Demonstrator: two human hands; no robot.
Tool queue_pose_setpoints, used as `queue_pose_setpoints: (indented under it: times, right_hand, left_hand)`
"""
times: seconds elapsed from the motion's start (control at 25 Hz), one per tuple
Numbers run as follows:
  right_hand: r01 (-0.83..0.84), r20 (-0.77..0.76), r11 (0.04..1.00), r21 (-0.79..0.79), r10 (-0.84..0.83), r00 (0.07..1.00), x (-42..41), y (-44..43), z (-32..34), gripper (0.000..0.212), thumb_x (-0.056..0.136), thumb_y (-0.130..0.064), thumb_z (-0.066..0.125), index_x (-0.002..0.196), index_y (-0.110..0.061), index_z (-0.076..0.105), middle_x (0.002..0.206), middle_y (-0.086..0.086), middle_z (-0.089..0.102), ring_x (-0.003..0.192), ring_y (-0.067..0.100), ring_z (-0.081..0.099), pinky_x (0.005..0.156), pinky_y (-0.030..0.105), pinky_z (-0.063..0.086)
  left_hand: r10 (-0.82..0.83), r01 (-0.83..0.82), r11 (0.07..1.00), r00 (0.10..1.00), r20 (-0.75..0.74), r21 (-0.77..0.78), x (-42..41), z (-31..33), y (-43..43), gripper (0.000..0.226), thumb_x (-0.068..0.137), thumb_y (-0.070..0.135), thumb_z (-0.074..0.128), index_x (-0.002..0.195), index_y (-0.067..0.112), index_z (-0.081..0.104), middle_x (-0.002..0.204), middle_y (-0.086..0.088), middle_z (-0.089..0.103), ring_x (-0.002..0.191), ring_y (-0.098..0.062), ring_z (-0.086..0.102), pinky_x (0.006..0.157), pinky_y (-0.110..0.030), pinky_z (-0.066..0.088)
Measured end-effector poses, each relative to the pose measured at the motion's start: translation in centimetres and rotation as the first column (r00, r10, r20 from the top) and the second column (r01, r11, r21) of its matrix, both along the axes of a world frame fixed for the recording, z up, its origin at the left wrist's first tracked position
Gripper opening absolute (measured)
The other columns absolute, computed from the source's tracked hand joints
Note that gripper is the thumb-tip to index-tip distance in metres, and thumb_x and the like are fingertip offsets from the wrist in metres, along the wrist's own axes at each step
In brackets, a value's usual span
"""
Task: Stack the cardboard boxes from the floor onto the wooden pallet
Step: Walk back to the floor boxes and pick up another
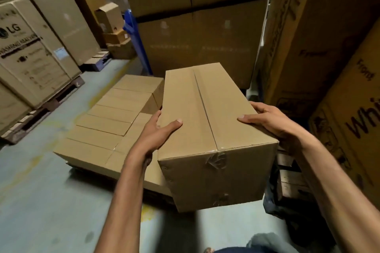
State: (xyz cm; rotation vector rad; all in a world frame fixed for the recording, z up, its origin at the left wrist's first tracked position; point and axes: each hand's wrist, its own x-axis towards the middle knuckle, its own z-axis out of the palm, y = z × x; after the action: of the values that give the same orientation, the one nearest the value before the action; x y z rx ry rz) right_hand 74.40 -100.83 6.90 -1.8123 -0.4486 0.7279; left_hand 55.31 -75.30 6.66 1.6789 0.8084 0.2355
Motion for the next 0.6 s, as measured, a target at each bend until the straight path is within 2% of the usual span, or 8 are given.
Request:
queue_pose_setpoints:
  times: [0.04,0.12,0.2,0.32,0.4,0.48,0.6]
  right_hand:
    - [0.025,-0.001,1.0,0.003,-0.025,1.0,1.2,0.5,-0.1,0.057,0.084,-0.027,0.083,0.138,-0.027,0.063,0.117,-0.01,0.075,0.106,0.014,0.072,0.101,0.037,0.053]
    - [0.076,-0.026,0.997,0.027,-0.075,0.997,3.8,1.5,-0.1,0.054,0.085,-0.022,0.082,0.136,-0.025,0.063,0.113,-0.01,0.075,0.096,0.01,0.074,0.084,0.025,0.057]
    - [0.11,-0.057,0.993,0.048,-0.107,0.993,7.1,2.5,-0.5,0.051,0.086,-0.016,0.081,0.131,-0.027,0.06,0.109,-0.011,0.073,0.087,0.005,0.074,0.07,0.018,0.055]
    - [0.161,-0.099,0.985,0.06,-0.155,0.983,12.9,4.0,-1.6,0.066,0.079,-0.007,0.085,0.134,-0.025,0.054,0.118,-0.006,0.07,0.102,0.013,0.071,0.086,0.029,0.056]
    - [0.158,-0.112,0.985,0.063,-0.151,0.982,17.8,5.5,-2.5,0.073,0.075,-0.003,0.087,0.135,-0.026,0.053,0.124,-0.004,0.069,0.111,0.018,0.068,0.095,0.037,0.055]
    - [0.091,-0.071,0.996,0.023,-0.089,0.993,22.7,7.3,-3.3,0.078,0.072,0.0,0.088,0.135,-0.029,0.053,0.124,-0.006,0.068,0.114,0.019,0.065,0.097,0.038,0.054]
    - [-0.009,-0.04,1.0,-0.011,0.008,0.999,29.6,10.4,-4.2,0.091,0.069,0.006,0.087,0.145,-0.028,0.051,0.125,-0.006,0.069,0.113,0.019,0.064,0.088,0.037,0.057]
  left_hand:
    - [-0.018,0.018,1.0,1.0,-0.008,0.0,1.8,0.1,0.9,0.088,0.083,0.043,0.083,0.157,0.031,0.037,0.141,0.012,0.057,0.118,-0.008,0.061,0.094,-0.025,0.048]
    - [-0.071,0.071,0.997,0.997,0.006,0.006,5.4,0.3,2.4,0.07,0.083,0.04,0.083,0.144,0.033,0.05,0.125,0.017,0.067,0.104,-0.003,0.067,0.083,-0.021,0.053]
    - [-0.118,0.118,0.993,0.993,0.025,0.005,9.2,-0.1,3.8,0.065,0.081,0.04,0.085,0.137,0.038,0.051,0.115,0.021,0.067,0.105,-0.006,0.069,0.086,-0.026,0.057]
    - [-0.117,0.117,0.993,0.991,0.062,0.002,14.7,-1.1,5.1,0.062,0.079,0.036,0.087,0.127,0.049,0.051,0.123,0.015,0.068,0.112,-0.011,0.069,0.096,-0.037,0.058]
    - [-0.086,0.086,0.996,0.991,0.106,0.001,18.5,-2.4,6.0,0.072,0.075,0.029,0.091,0.129,0.05,0.048,0.126,0.01,0.068,0.115,-0.014,0.068,0.1,-0.042,0.057]
    - [-0.026,0.029,0.999,0.988,0.152,-0.016,22.3,-3.9,6.8,0.092,0.069,0.022,0.094,0.143,0.045,0.044,0.13,0.003,0.07,0.118,-0.017,0.068,0.103,-0.047,0.055]
    - [0.085,-0.075,0.995,0.978,0.19,-0.062,27.6,-5.9,8.3,0.103,0.069,0.004,0.092,0.148,0.044,0.041,0.128,0.002,0.072,0.117,-0.016,0.069,0.105,-0.047,0.053]
